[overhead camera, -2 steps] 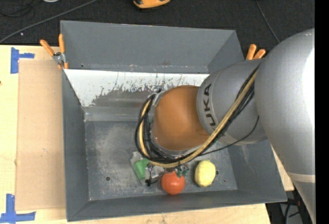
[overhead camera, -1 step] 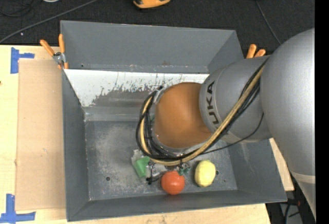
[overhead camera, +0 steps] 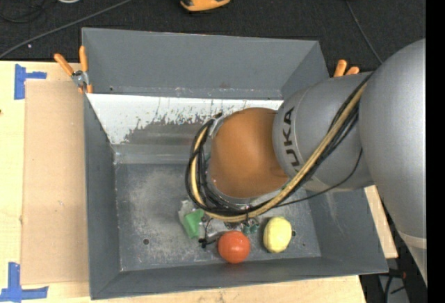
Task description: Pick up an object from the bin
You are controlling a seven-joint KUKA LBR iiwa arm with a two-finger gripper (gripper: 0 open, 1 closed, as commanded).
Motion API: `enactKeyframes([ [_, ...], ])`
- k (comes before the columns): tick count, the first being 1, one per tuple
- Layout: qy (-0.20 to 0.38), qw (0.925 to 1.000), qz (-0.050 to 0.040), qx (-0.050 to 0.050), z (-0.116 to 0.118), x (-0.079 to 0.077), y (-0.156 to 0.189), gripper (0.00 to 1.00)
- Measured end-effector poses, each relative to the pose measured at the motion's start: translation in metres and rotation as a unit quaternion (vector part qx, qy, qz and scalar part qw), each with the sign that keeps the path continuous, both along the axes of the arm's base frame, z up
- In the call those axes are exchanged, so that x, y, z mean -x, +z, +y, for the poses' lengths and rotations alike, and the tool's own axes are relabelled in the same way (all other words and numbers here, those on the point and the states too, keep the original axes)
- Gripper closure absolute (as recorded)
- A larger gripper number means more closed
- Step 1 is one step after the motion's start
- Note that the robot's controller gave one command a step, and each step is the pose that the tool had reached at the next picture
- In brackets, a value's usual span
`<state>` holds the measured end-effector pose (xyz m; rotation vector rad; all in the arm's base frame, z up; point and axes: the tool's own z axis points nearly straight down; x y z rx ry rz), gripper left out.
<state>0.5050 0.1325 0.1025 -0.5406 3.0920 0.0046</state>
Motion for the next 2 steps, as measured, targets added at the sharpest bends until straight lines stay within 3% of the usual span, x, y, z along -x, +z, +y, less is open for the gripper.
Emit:
enactKeyframes([
  [2, -0.001, 1.0000, -0.0004, 0.000, 0.001, 0.000, 0.030, 1.00],
])
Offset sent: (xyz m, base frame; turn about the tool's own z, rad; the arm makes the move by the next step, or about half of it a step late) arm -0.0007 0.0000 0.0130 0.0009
